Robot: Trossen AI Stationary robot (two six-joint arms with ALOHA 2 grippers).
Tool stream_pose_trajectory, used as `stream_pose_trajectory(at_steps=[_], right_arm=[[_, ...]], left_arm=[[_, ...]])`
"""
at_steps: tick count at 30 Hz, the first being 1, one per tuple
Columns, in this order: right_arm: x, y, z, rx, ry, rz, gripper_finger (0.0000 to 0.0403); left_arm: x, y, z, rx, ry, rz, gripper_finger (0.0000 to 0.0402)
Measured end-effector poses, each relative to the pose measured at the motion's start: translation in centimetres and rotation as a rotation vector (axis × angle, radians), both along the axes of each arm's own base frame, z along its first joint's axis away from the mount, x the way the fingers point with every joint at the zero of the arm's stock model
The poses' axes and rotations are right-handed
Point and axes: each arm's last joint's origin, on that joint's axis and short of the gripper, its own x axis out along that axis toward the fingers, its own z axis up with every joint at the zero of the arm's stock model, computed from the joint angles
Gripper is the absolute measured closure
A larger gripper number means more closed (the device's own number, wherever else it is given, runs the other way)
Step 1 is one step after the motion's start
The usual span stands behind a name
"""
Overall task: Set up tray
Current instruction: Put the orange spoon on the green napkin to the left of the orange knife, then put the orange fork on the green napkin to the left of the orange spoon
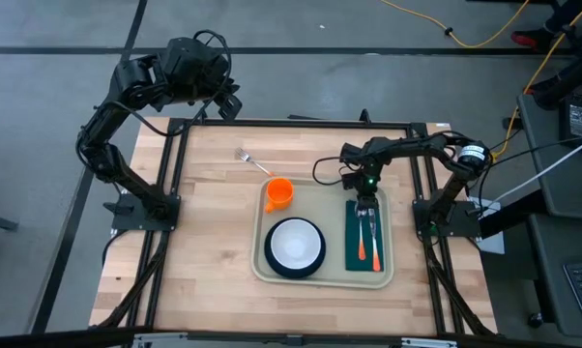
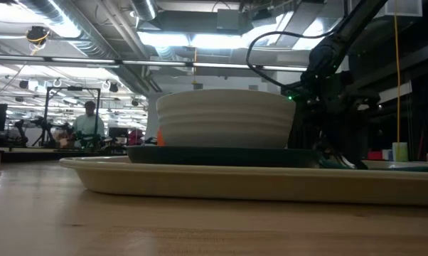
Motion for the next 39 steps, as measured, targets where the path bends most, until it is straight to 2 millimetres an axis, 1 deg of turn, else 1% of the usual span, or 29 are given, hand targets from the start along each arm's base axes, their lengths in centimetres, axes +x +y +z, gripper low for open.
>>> stream_pose_trajectory(at_steps=[4,9,13,18,20,22,24,28,30,32,34,36,37,39], right_arm=[[-0.1,0.1,0.2,0.018,0.032,-0.020,0.0252],[0.7,-0.4,1.5,0.018,0.019,-0.021,0.0235],[1.8,-1.1,3.1,-0.035,0.014,-0.021,0.0231],[2.9,-2.4,5.9,-0.154,0.027,-0.020,0.0230],[3.7,-3.2,7.4,-0.216,-0.005,-0.026,0.0230],[4.9,-4.1,9.4,-0.274,-0.093,-0.039,0.0230],[6.5,-5.0,11.9,-0.346,-0.226,-0.072,0.0230],[9.3,-6.5,17.7,-0.475,-0.538,-0.180,0.0230],[10.4,-6.9,20.2,-0.480,-0.663,-0.213,0.0230],[11.2,-7.4,22.1,-0.469,-0.747,-0.243,0.0230],[12.0,-7.7,23.7,-0.443,-0.807,-0.270,0.0230],[13.1,-7.8,24.7,-0.410,-0.867,-0.289,0.0230],[13.7,-8.0,25.1,-0.403,-0.894,-0.298,0.0230],[15.0,-8.1,25.0,-0.387,-0.920,-0.310,0.0230]], left_arm=[[0.1,0.1,-0.1,-0.001,0.003,0.000,0.0311],[0.4,0.2,-0.2,-0.002,0.012,0.003,0.0311],[0.6,0.3,-0.3,-0.004,0.015,0.003,0.0311],[0.6,0.3,-0.3,-0.006,0.012,0.006,0.0311],[0.6,0.3,-0.3,-0.008,0.009,0.008,0.0311],[0.5,0.3,-0.3,-0.006,0.009,0.011,0.0311],[0.5,0.3,-0.3,-0.003,0.006,0.029,0.0311],[0.5,0.4,-0.1,0.001,-0.017,0.045,0.0311],[0.6,0.4,0.0,0.004,-0.028,0.040,0.0311],[0.5,0.3,0.2,0.016,-0.030,0.024,0.0311],[0.2,0.1,0.7,0.041,-0.027,0.007,0.0311],[-0.4,-0.1,1.2,0.076,-0.025,-0.010,0.0311],[-0.6,-0.2,1.5,0.097,-0.028,-0.016,0.0311],[-1.3,-0.5,2.2,0.146,-0.038,-0.023,0.0311]])
